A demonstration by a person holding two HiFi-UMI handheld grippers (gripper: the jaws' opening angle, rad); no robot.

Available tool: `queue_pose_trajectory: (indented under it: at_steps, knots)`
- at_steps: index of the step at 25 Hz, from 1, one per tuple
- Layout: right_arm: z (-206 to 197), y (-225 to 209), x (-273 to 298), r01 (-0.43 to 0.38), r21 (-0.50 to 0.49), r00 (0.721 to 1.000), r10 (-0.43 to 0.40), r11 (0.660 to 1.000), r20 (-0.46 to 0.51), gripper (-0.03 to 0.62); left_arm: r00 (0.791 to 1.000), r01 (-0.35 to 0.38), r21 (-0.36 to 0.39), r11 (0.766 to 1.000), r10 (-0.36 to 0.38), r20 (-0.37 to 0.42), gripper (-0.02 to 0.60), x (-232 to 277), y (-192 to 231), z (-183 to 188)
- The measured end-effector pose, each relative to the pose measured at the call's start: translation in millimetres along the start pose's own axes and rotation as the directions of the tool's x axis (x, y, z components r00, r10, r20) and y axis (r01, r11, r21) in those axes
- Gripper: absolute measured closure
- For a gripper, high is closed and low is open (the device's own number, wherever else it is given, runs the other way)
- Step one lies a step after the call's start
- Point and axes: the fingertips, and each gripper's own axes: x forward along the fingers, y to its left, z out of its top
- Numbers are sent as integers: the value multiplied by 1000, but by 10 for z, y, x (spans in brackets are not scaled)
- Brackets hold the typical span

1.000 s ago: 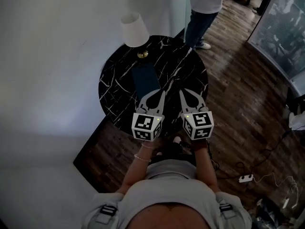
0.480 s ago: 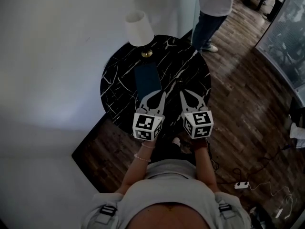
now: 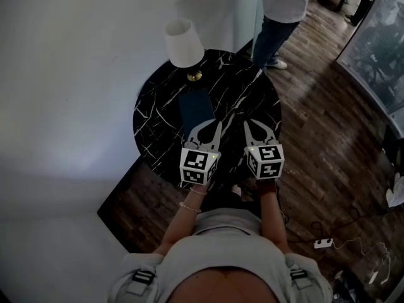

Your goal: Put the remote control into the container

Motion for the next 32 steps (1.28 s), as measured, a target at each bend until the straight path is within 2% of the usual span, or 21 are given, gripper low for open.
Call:
queue_pose_trajectory:
  at_steps: [11,22,27,32]
  knots:
    - [-231,-176,430,46,-9,994,-47,999,-101,580,998,39,-25,999,-40,-51,580,310,292,-137]
    - [-686,-389,831,47,-9,970,-47,999,-239,579,995,43,-65,997,-49,-92,580,507,506,-297]
    - [-931,-447,1032,35,9,952,-31,999,-304,523,994,19,-76,997,-27,-105,580,549,637,-348]
    - [-1154,-522,1200,34,-40,931,-46,999,-362,464,993,-4,-88,996,-6,-116,580,581,754,-395]
